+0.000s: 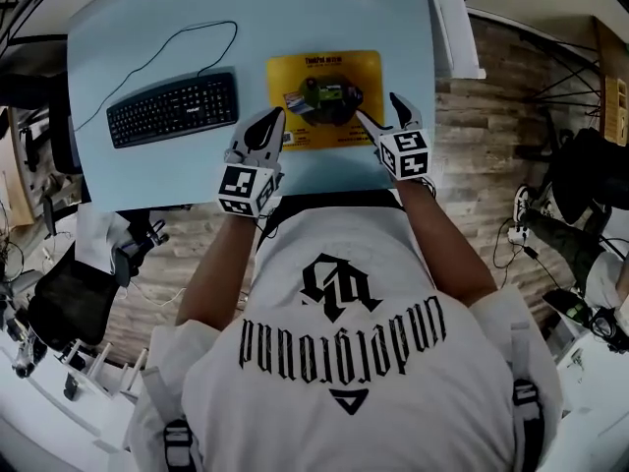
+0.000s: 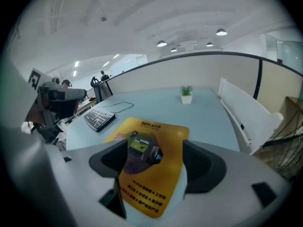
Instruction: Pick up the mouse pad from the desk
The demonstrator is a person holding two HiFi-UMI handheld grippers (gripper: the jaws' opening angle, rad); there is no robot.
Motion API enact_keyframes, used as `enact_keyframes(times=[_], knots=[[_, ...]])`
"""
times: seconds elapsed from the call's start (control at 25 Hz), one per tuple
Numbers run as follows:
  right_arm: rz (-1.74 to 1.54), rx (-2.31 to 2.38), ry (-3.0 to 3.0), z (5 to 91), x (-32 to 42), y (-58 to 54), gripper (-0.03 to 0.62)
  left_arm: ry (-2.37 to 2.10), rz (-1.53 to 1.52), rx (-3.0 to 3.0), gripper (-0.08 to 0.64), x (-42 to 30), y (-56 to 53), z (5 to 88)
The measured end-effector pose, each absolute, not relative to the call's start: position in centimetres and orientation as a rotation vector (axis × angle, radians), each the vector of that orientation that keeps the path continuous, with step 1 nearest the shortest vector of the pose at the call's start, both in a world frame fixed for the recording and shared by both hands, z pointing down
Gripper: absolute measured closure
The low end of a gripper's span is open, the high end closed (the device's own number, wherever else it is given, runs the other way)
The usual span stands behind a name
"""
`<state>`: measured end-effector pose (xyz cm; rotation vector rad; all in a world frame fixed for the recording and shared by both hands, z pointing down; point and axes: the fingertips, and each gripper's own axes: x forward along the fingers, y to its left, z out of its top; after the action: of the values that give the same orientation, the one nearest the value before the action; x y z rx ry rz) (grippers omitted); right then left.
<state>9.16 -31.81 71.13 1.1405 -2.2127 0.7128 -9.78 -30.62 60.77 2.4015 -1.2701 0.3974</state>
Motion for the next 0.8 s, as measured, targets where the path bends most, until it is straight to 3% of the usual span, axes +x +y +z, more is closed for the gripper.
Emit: enact_keyframes(times=[0.36, 0.8], knots=[[0.783, 1.067, -2.095, 77.7, 8.9, -31.5, 0.192, -1.228, 0.474, 2.355, 0.552, -9.5, -30.6, 64.4], [0.733, 1.087, -2.03, 79.8, 8.5, -31.7, 0.144, -1.21, 0.486, 2.339, 0.552, -9.6, -30.6, 66.1]])
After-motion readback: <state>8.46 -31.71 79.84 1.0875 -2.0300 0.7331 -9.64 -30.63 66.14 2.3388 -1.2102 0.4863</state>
